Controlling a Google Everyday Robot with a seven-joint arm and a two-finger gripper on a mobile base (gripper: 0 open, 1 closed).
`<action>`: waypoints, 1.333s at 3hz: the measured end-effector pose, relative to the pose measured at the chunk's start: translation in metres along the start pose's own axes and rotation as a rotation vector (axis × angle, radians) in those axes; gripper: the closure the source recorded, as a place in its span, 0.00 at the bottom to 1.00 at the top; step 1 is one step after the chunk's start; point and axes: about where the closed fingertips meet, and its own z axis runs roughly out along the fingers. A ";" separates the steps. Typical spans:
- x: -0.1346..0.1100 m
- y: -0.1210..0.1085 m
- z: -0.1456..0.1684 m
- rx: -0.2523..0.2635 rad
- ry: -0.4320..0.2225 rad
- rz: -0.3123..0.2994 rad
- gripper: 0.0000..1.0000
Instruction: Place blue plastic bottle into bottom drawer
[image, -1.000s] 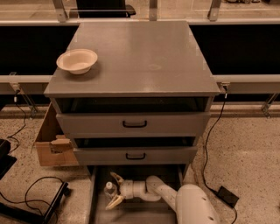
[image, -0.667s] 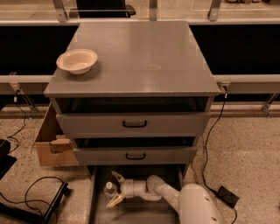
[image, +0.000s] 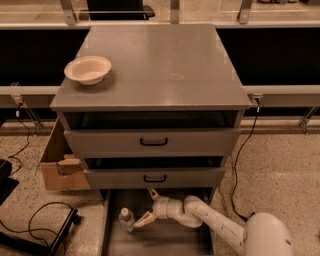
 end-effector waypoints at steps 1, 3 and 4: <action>-0.027 -0.023 -0.049 0.104 0.098 -0.033 0.00; -0.014 -0.022 -0.047 0.108 0.103 -0.034 0.18; -0.013 -0.022 -0.046 0.108 0.103 -0.034 0.43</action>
Offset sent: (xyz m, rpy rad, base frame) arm 0.0085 -0.0379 0.0324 -0.0809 -0.0300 -0.0848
